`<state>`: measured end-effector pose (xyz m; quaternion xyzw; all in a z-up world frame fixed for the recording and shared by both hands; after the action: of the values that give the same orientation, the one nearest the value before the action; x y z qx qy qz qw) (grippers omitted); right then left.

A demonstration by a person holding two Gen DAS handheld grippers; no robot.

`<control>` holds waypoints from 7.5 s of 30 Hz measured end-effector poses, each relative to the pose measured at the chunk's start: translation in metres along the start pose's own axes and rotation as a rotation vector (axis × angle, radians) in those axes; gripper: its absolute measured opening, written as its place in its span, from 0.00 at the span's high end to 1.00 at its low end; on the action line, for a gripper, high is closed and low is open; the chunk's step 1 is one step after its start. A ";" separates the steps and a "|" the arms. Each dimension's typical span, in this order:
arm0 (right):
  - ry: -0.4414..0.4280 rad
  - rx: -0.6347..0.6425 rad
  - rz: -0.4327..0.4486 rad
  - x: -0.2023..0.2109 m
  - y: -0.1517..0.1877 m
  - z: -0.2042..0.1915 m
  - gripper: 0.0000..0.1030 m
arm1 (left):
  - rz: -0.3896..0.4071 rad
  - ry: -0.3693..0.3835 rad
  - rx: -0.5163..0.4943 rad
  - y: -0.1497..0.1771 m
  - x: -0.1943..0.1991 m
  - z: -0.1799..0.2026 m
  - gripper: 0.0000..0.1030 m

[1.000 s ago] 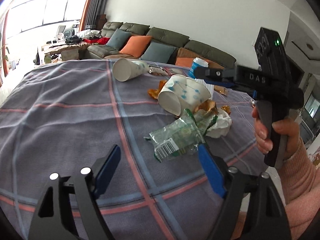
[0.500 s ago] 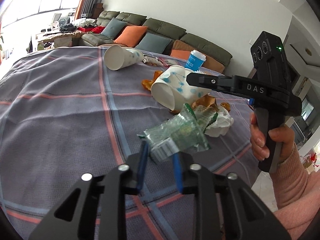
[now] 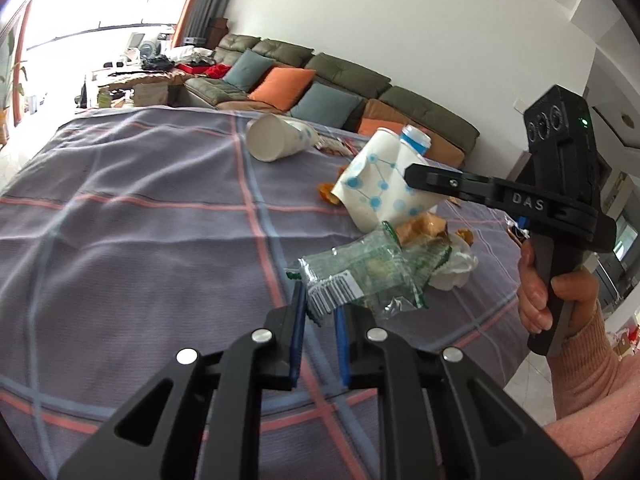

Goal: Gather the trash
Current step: 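Grasp the clear plastic wrapper with the left gripper while the right gripper grasps the paper cup, then carry the wrapper and cup to the teal bin and open both grippers, then grasp the green plastic wrapper with the left gripper while the right gripper grasps a foam net, then carry the green wrapper and foam net over the teal bin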

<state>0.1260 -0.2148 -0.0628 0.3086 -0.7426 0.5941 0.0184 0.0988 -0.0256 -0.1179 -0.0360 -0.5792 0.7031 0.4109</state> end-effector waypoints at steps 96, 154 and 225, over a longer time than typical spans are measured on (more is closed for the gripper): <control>-0.479 0.249 -0.398 -0.237 0.078 -0.366 0.83 | 0.110 -0.828 0.459 0.042 0.218 -0.353 0.66; 0.385 -0.335 0.034 0.044 0.011 0.176 0.32 | -0.150 0.107 -0.115 0.010 -0.060 0.063 0.38; -0.362 -0.052 -0.015 -0.064 -0.018 -0.162 0.90 | 0.168 -0.343 0.116 -0.039 0.140 -0.118 0.72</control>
<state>0.1312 -0.0440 -0.0250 0.4156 -0.7464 0.5094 -0.1033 0.0894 0.1536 -0.0645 0.0599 -0.5941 0.7630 0.2475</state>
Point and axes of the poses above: each gripper's, at about its wrist camera, not at the fingertips, and x roughly against the way its jaws point, z to its right, y to its underside, the point moved 9 cm from there along -x, roughly the way its jaws point, and after that the axes turned 13 degrees about z, right-handed, at the moved point
